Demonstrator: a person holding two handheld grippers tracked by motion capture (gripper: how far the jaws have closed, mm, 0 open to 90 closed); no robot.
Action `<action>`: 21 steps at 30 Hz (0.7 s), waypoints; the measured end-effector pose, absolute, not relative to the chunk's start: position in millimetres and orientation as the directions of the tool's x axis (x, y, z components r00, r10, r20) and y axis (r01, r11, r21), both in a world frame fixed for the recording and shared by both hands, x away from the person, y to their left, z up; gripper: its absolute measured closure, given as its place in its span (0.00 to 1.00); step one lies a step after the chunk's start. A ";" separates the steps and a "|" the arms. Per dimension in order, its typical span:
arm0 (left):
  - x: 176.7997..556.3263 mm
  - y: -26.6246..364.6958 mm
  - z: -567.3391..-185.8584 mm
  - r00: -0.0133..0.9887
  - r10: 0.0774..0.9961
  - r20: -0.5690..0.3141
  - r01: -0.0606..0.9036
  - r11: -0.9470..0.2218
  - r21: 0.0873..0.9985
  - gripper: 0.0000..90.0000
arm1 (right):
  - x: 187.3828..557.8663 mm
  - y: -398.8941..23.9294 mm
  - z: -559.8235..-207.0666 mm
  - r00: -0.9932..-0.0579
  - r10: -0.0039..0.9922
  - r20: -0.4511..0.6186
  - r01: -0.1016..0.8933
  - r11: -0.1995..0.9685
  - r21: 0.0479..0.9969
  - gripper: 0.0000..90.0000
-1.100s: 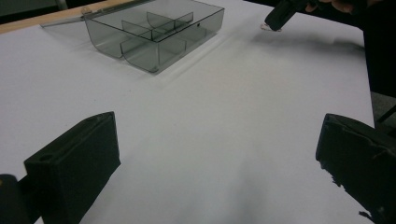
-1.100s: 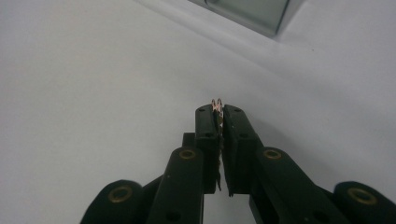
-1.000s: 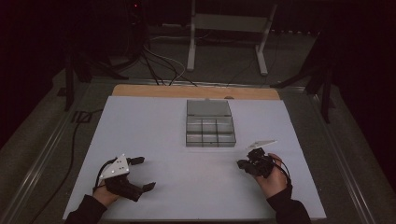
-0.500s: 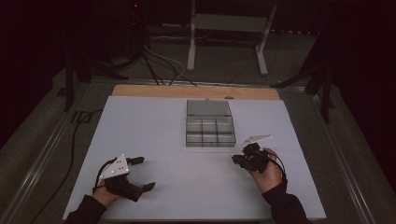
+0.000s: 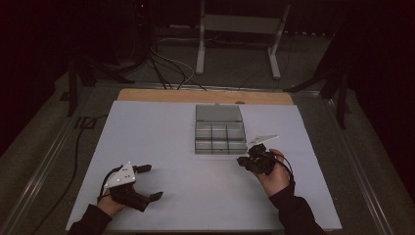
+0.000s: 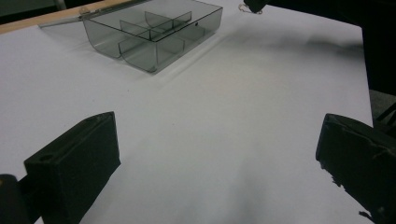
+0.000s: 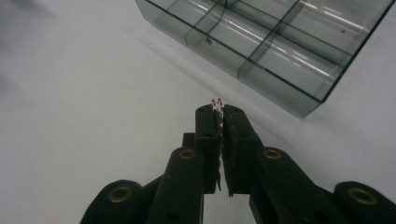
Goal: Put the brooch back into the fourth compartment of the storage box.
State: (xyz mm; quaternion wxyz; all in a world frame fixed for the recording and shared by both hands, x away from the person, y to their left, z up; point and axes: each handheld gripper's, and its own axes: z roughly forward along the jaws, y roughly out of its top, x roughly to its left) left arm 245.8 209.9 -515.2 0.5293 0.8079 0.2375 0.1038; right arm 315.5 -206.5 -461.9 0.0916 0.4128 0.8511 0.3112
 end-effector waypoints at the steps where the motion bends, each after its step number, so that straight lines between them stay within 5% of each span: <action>1: 245.8 209.9 -515.2 0.866 0.494 -0.084 0.274 -0.327 0.905 0.01 | 315.5 -206.5 -461.9 -0.642 0.760 0.101 0.646 0.465 0.605 0.94; 21: 246.0 209.9 -515.0 0.867 0.492 -0.081 0.271 -0.328 0.905 0.01 | 331.3 -177.9 -445.0 -0.683 0.727 0.069 0.598 0.503 0.624 0.94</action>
